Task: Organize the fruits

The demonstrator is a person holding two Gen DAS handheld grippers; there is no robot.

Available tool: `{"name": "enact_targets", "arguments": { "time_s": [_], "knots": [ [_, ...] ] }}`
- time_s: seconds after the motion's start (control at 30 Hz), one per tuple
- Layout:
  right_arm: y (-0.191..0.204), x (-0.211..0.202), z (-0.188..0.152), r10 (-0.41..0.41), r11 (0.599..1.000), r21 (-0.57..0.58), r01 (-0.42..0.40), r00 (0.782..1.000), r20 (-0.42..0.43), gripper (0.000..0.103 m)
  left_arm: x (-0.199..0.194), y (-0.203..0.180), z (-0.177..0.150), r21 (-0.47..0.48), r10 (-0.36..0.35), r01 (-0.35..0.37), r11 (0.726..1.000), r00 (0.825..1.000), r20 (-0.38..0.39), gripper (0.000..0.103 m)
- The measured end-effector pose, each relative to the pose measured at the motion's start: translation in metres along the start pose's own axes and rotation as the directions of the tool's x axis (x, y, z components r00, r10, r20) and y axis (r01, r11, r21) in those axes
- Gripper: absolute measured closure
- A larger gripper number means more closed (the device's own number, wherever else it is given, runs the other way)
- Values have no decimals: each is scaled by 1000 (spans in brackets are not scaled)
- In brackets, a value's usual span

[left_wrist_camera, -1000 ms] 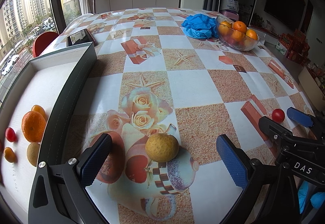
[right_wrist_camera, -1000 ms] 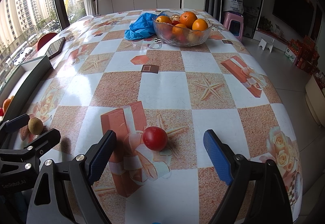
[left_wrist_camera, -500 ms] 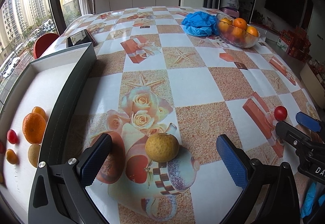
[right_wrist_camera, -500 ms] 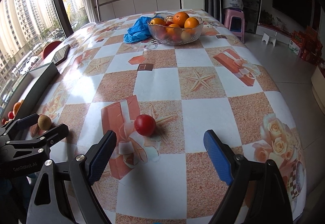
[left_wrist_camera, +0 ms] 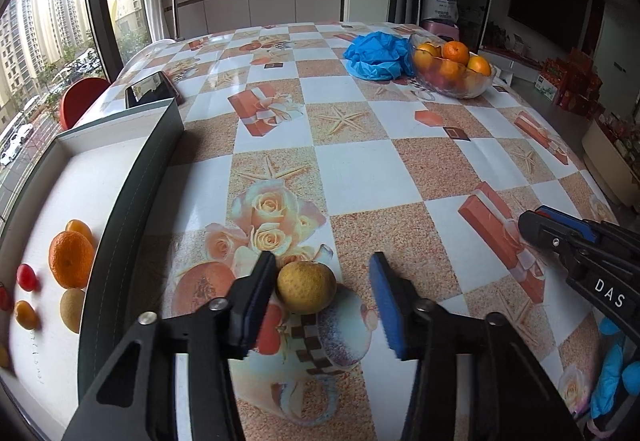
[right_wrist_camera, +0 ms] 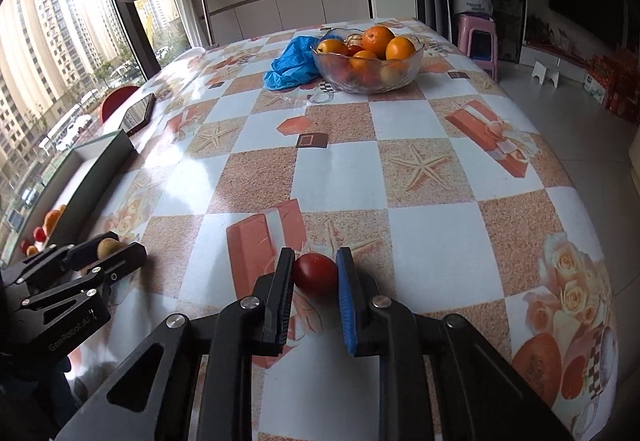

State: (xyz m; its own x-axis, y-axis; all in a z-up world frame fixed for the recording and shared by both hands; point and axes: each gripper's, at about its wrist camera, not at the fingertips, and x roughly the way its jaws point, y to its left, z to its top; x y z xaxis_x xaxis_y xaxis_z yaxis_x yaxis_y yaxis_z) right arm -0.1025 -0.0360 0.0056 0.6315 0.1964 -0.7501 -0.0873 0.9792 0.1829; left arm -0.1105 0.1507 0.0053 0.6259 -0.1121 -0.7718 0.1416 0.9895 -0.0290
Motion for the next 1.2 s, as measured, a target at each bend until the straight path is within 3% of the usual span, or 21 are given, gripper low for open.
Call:
{"name": "enact_targets", "arguments": {
  "time_s": [0.03,0.23,0.5,0.67,0.87,1.2],
  "knots": [
    [-3,-2,-1,14,1000,19,-14,1000,-6,80,-1,0,0,1,-16,16,1000,1000,-4,74],
    [-3,-12,0,38,998,51,-37,999,-18,80,-11,6,0,-55,-107,105,993,994,-33,74],
    [45,-28,16,76,997,-20,-76,997,-10,80,-52,30,5,-90,-121,123,988,992,25,74],
    [92,-30,27,122,990,-76,-123,992,-21,80,-78,64,9,-120,-78,86,989,994,71,74],
    [155,-19,35,187,971,-142,-194,980,-62,80,-93,116,4,-165,26,-10,986,995,98,74],
    [252,16,39,266,919,-254,-301,950,-163,79,-79,192,-14,-268,154,-138,953,987,38,74]
  ]
}}
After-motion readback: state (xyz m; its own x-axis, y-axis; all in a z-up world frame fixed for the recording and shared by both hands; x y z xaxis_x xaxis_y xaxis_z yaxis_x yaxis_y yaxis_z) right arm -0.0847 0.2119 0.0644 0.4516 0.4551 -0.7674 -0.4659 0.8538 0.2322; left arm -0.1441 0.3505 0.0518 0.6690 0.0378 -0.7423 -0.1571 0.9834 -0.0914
